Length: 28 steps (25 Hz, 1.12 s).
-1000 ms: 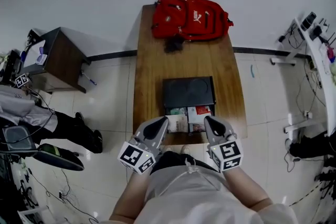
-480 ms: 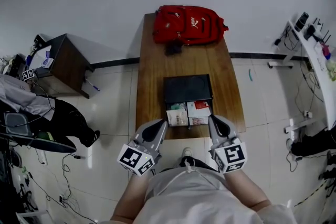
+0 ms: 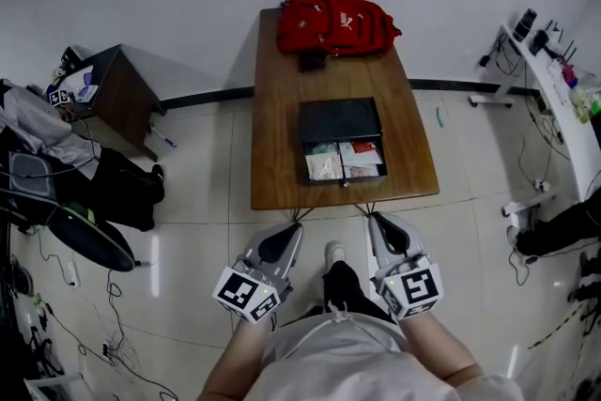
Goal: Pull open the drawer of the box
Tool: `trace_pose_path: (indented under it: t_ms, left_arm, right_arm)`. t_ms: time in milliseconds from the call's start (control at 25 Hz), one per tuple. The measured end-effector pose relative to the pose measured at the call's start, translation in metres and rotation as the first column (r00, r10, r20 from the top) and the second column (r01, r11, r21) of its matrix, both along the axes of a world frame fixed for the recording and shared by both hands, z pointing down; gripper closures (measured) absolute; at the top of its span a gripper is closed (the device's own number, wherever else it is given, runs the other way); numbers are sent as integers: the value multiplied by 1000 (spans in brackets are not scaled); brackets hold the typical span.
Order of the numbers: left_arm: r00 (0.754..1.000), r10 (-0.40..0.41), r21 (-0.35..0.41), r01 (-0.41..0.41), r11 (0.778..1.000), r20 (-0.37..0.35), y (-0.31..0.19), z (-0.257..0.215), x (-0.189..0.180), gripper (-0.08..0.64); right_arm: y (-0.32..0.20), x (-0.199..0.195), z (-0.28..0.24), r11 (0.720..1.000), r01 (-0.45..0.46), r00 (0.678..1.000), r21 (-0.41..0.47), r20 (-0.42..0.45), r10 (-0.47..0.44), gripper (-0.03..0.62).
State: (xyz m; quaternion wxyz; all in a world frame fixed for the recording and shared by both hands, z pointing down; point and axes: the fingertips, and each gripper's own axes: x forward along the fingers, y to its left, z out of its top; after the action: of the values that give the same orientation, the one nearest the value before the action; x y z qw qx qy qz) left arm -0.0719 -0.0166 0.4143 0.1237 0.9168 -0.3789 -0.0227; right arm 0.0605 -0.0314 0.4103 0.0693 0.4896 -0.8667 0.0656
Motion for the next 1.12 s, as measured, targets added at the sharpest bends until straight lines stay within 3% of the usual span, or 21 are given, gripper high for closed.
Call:
trace_pose_path:
  t_ms: [240,440,680,880,1120]
  left_arm:
    - [999,42,-8,-42,999,-17,78,2,2,554]
    - [999,33,16,-33,999,-10,110,-12,5,554]
    - [1000,12,56,-13,998,19,131,-32,22,554]
    - [1000,-15,63,14,998,9,133,-43,35,554]
    - [999,-35,90,34,995,5,134,-53,48,554]
  right_arm:
    - [78,-17,6,1000,12,1000,-15,-5,-12,584]
    - [113,-13,2,1000,16,1000,-18,-17,-17,584]
    - [126,3,0,999,47,999,-10,-17,-47,584]
    - [129,16,-9,997,60,997,-50,49,-58,584]
    - [131,29,-20,996,88,996,-25,21,-88,585]
